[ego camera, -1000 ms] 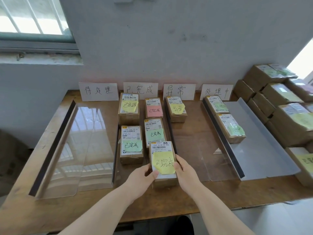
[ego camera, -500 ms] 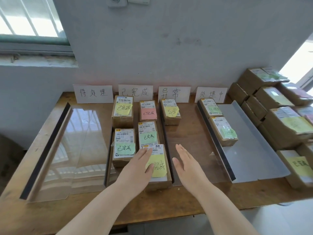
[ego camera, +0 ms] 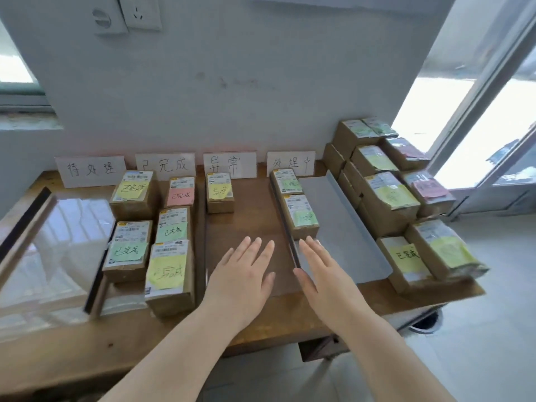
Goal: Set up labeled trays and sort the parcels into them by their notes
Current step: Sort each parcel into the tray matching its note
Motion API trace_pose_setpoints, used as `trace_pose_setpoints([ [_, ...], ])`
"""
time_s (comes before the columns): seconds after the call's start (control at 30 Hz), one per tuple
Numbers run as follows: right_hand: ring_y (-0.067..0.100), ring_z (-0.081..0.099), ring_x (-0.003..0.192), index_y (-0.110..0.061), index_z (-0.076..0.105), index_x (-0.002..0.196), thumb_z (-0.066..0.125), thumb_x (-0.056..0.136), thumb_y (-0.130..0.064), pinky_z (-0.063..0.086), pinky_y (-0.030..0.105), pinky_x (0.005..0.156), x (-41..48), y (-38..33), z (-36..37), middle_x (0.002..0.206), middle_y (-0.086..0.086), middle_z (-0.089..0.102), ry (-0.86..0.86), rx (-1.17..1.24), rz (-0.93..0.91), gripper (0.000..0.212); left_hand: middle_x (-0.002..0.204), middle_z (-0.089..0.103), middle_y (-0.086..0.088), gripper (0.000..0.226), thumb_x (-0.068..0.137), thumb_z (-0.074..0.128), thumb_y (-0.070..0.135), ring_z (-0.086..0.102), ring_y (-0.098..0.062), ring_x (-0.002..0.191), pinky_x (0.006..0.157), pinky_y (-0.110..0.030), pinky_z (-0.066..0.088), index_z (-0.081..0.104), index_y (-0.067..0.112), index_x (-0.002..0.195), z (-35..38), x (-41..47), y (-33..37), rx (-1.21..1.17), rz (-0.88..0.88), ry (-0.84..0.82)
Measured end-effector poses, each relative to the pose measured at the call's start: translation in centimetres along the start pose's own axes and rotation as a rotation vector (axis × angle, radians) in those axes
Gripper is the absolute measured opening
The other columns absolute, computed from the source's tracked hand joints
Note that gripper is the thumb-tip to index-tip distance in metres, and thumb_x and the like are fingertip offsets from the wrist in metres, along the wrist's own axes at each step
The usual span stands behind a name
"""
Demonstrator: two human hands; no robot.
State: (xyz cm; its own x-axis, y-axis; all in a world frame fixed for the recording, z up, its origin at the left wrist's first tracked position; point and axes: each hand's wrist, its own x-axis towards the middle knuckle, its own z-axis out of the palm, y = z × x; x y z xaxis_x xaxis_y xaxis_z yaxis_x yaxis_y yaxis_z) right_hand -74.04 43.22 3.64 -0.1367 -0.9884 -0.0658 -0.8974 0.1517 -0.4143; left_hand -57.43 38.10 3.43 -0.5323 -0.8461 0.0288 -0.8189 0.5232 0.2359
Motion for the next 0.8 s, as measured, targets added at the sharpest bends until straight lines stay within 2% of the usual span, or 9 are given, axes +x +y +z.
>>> trace_pose_setpoints([
  [0.13, 0.005, 0.002, 0.146, -0.032, 0.01, 0.152, 0.037, 0.099, -0.042, 0.019, 0.02, 0.113, -4.0, 6.1, -2.5, 0.159, -0.015, 0.004, 0.022, 0.053, 0.052, 0.06, 0.161, 0.007, 0.005, 0.058, 0.101, 0.022, 0.047, 0.0, -0.014, 0.148, 0.119, -0.033, 0.004, 0.001, 0.031, 0.153, 1.7, -0.1, 6.2, 0.055, 0.04, -0.019],
  [0.33, 0.006, 0.007, 0.146, -0.03, 0.016, 0.151, 0.036, 0.099, -0.041, 0.021, 0.024, 0.115, -9.1, 12.9, -4.8, 0.159, -0.014, 0.008, 0.055, 0.12, 0.133, 0.057, 0.161, 0.008, 0.002, 0.059, 0.101, 0.023, 0.046, 0.0, -0.016, 0.148, 0.119, -0.035, 0.005, 0.001, 0.029, 0.153, 3.5, 0.3, 13.3, 0.075, 0.104, -0.06],
  [0.53, 0.004, 0.011, 0.145, -0.032, 0.02, 0.15, 0.039, 0.099, -0.039, 0.014, 0.016, 0.108, -11.7, 17.1, -6.0, 0.156, -0.019, 0.012, 0.114, 0.222, 0.251, 0.055, 0.161, 0.007, 0.002, 0.059, 0.101, 0.021, 0.047, 0.0, -0.016, 0.148, 0.119, -0.036, 0.006, 0.001, 0.029, 0.153, 5.1, 2.2, 17.4, 0.085, 0.192, -0.095],
  [0.7, 0.009, 0.027, 0.141, -0.032, 0.021, 0.15, 0.041, 0.099, -0.039, 0.025, 0.025, 0.112, -11.1, 19.9, -7.5, 0.156, -0.02, 0.011, 0.119, 0.225, 0.318, 0.055, 0.161, 0.008, 0.004, 0.059, 0.101, 0.023, 0.047, 0.0, -0.015, 0.148, 0.119, -0.034, 0.005, 0.002, 0.03, 0.153, 6.5, 5.5, 20.0, 0.025, 0.245, -0.117],
  [0.8, 0.006, 0.02, 0.143, -0.032, 0.023, 0.149, 0.042, 0.099, -0.038, 0.029, 0.029, 0.114, -9.3, 21.7, -8.7, 0.156, -0.019, 0.014, 0.143, 0.228, 0.34, 0.054, 0.161, 0.009, 0.003, 0.059, 0.101, 0.023, 0.046, 0.001, -0.015, 0.148, 0.119, -0.034, 0.005, 0.002, 0.029, 0.153, 7.5, 8.3, 21.3, 0.007, 0.27, -0.137],
])
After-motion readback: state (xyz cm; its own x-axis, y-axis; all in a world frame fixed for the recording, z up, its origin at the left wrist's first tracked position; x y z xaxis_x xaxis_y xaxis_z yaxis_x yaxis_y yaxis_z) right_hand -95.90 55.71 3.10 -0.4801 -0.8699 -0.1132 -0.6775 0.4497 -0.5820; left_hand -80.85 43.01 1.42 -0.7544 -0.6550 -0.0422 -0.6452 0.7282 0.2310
